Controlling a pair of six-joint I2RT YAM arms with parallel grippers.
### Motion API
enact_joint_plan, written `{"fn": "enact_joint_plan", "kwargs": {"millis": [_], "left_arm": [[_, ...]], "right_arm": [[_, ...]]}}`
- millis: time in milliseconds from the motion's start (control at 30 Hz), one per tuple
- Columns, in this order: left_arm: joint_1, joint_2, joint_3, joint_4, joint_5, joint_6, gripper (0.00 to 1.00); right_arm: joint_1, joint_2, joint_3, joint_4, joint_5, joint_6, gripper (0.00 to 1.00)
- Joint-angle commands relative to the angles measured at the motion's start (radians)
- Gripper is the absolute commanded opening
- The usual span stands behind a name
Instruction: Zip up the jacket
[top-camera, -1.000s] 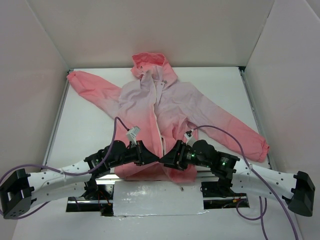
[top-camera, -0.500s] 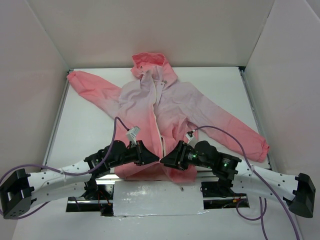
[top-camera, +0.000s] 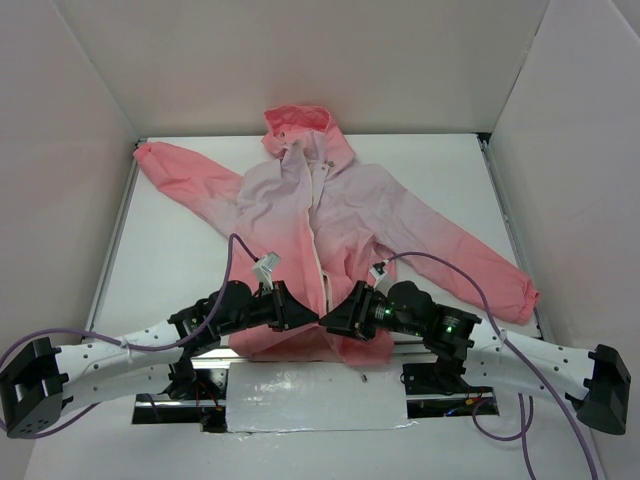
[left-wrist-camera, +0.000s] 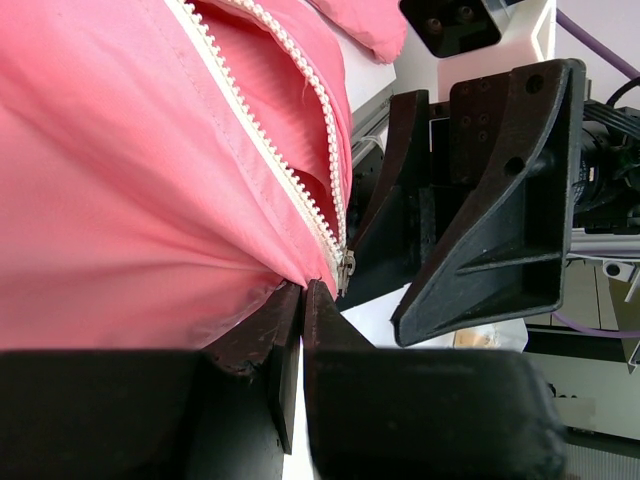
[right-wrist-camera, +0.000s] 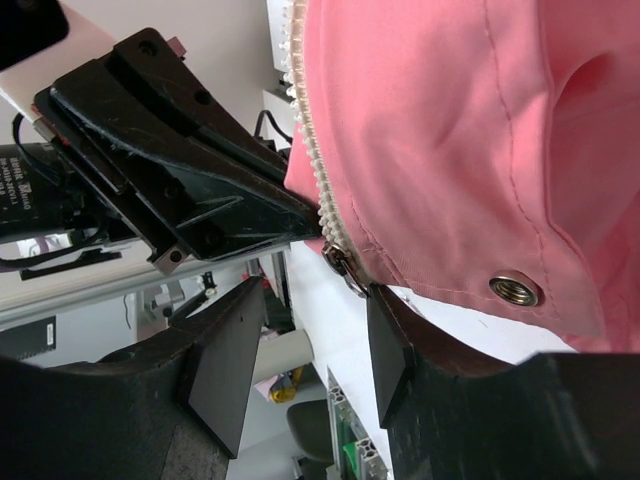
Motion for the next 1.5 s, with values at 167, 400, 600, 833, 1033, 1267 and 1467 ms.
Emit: {"fn": "enact_joint_plan", "kwargs": {"millis": [167,400,600,833,1033,1267,1467], "left_arm": [[-0.005,-0.009,0.027,0.061,0.012,-0.012,0.0],[-0.005,-0.006,0.025,0.064,0.017,-0.012,0.0],[-0.005,-0.001,0.024,0.067,0.018,-0.012,0.0],[-0.005,0.003,0.025,0.073,0.021,-0.01,0.0],[-0.006,0.006,0.025,0.075,0.017,-0.007,0.0],[-0.005,0.014,0.024,0.085,0.02,-0.01,0.0],[-0.007,0.009,0.017,0.093,0.021,-0.016,0.0]], "right_arm": [[0.005,0.019,0.004,0.059,-0.012,0.011,0.55],[0.007,-0.02,-0.014,0.085,0.018,0.019,0.54],[0.007,-0.013,-0.008,0.078,0.01,0.013,0.49],[0.007,-0.026,-0.017,0.069,0.011,0.019,0.44],[0.005,-0.032,-0.007,0.028,0.011,0.016,0.31],[0.007,-0.043,-0.014,0.014,0.013,0.022,0.37],[0.005,-0.049,-0.019,0.0,0.027,0.02,0.38]]}}
